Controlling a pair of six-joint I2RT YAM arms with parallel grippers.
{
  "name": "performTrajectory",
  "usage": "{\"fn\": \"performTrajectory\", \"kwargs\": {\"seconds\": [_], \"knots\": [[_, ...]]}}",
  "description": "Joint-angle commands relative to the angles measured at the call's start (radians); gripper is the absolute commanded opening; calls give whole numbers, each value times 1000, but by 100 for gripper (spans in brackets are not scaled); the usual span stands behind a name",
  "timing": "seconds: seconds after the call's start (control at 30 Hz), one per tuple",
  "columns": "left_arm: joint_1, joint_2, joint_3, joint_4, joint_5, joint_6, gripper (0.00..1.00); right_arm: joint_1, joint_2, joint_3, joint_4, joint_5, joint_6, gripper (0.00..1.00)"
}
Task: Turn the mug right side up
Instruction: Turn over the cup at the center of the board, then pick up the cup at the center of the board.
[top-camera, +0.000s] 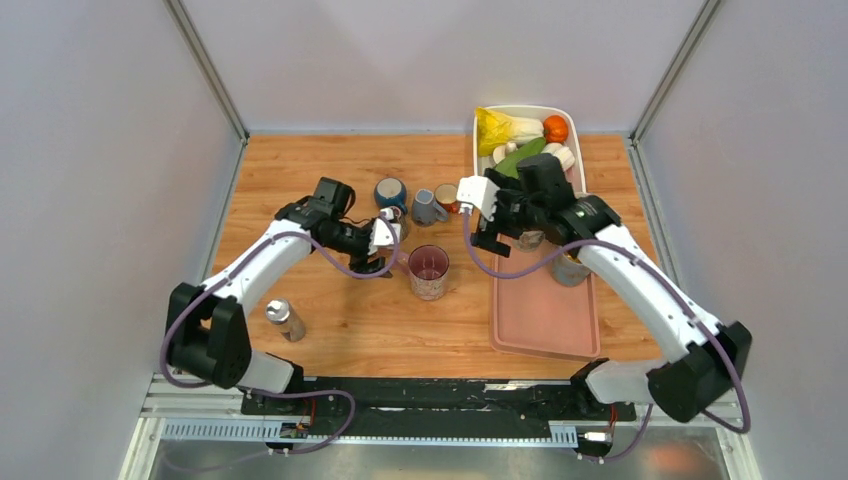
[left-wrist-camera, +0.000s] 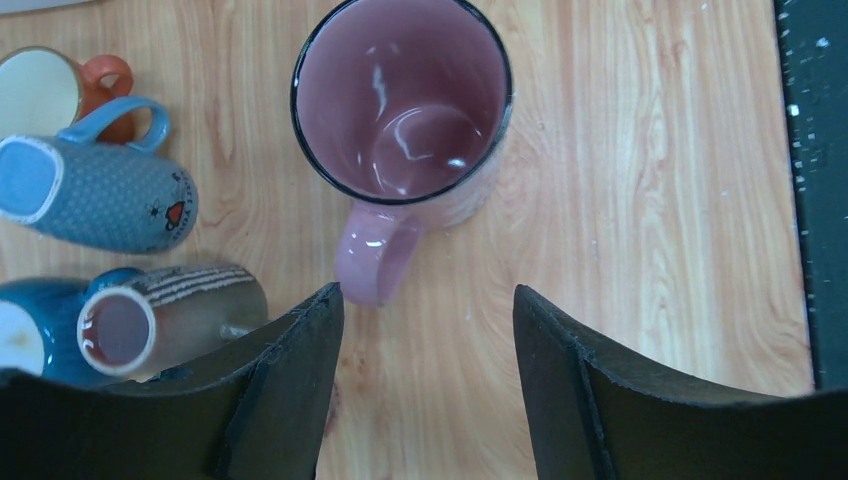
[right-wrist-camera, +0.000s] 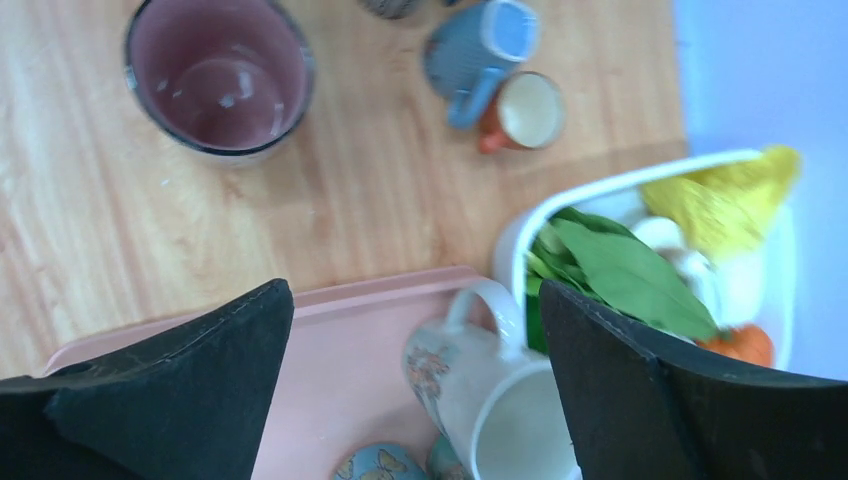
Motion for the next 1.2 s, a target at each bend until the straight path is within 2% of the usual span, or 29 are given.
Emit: {"fn": "performTrajectory", "kwargs": {"seconds": [0.0,0.27,0.47,0.63,0.73,0.83,1.03,1.1,1.13,1.17], "knots": [[-52,96,91,11,-30,104,69,-35,-131,-93,224,59,152,100],[-78,264,183,-14,-99,160,65,-56,-196,-153,239,98,221,100],[-93,290,157,-18,-119,205,58,-86,-189,-140,241,110,233,100],[-142,269,75,68,-133,146,53,-89,-193,-151,243,105,256,99],[-171,266,37,137,-188,71,50,-89,-191,-151,247,98,261,98],[-195,286,20,167,-217,25,41,-91,-187,-144,248,98,260,98],[-208,265,-18,275,-251,-98,31,-91,-187,-145,249,97,261,98],[-208,260,-16,288,-253,-131,21,-91,-188,-147,250,97,263,98],[-209,258,-10,284,-249,-151,11,-92,-188,-148,250,98,264,98],[-209,253,-5,281,-246,-170,6,-91,-189,-147,250,99,264,98]]}}
